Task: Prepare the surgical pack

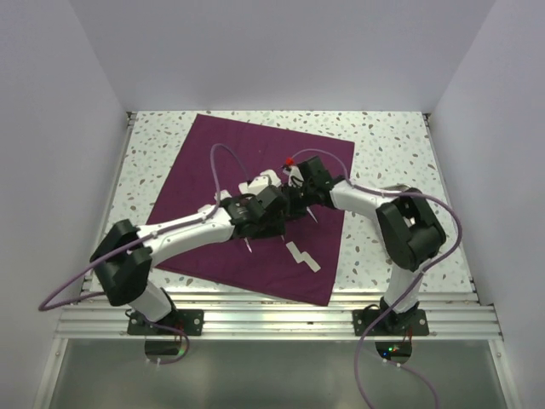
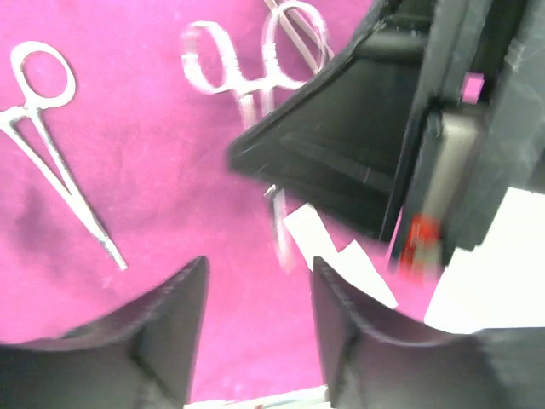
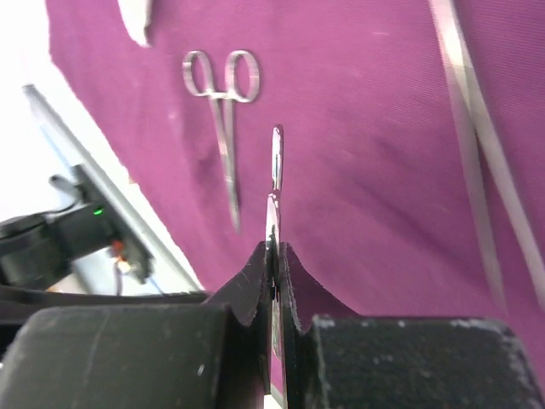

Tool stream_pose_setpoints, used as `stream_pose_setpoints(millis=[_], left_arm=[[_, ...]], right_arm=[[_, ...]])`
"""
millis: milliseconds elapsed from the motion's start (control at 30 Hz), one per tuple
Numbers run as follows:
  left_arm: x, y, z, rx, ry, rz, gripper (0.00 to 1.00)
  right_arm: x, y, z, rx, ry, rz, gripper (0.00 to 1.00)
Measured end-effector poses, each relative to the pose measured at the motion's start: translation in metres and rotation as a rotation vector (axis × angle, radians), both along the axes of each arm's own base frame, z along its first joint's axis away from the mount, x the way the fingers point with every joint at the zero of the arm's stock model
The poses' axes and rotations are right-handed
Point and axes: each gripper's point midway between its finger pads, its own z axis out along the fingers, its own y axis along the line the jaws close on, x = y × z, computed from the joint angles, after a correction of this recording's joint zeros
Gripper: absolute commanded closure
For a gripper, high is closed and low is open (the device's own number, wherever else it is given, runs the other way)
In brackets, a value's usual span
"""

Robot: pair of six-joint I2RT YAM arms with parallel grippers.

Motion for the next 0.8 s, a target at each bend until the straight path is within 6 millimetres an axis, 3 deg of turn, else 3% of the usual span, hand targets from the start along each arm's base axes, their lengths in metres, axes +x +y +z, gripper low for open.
stream_pose_setpoints(millis=[33, 167, 300, 433, 567, 667, 800], left_arm=[[-0.001, 0.002, 0.009, -0.017, -0.023, -0.011, 0.34], [-0.001, 0.012, 0.054, -0.098, -0.129, -0.051, 0.31], [-0.005, 0.026, 0.085, -0.191, -0.232, -0.097, 0.30], [-0.021, 0.032, 0.079, -0.239, -0.238, -0.170, 0.31], [-0.035, 0.030, 0.060, -0.243, -0.196, -0.239, 0.31], [-0.039, 0.028, 0.056, -0.252, -0.189, -0.271, 0.29], [-0.044, 0.028, 0.063, -0.281, -0.212, -0.299, 0.28]], right_arm=[[0.002, -0.005, 0.002, -0.021, -0.012, -0.008, 1.00], [0.022, -0.044, 0.017, -0.128, -0.071, -0.082, 1.00], [0.056, -0.112, 0.035, -0.251, -0.169, -0.202, 1.00], [0.070, -0.195, 0.065, -0.448, -0.315, -0.298, 1.00], [0.076, -0.257, 0.085, -0.619, -0.388, -0.337, 1.00], [0.082, -0.295, 0.073, -0.732, -0.362, -0.339, 1.00], [0.073, -0.328, 0.037, -0.835, -0.264, -0.298, 1.00]])
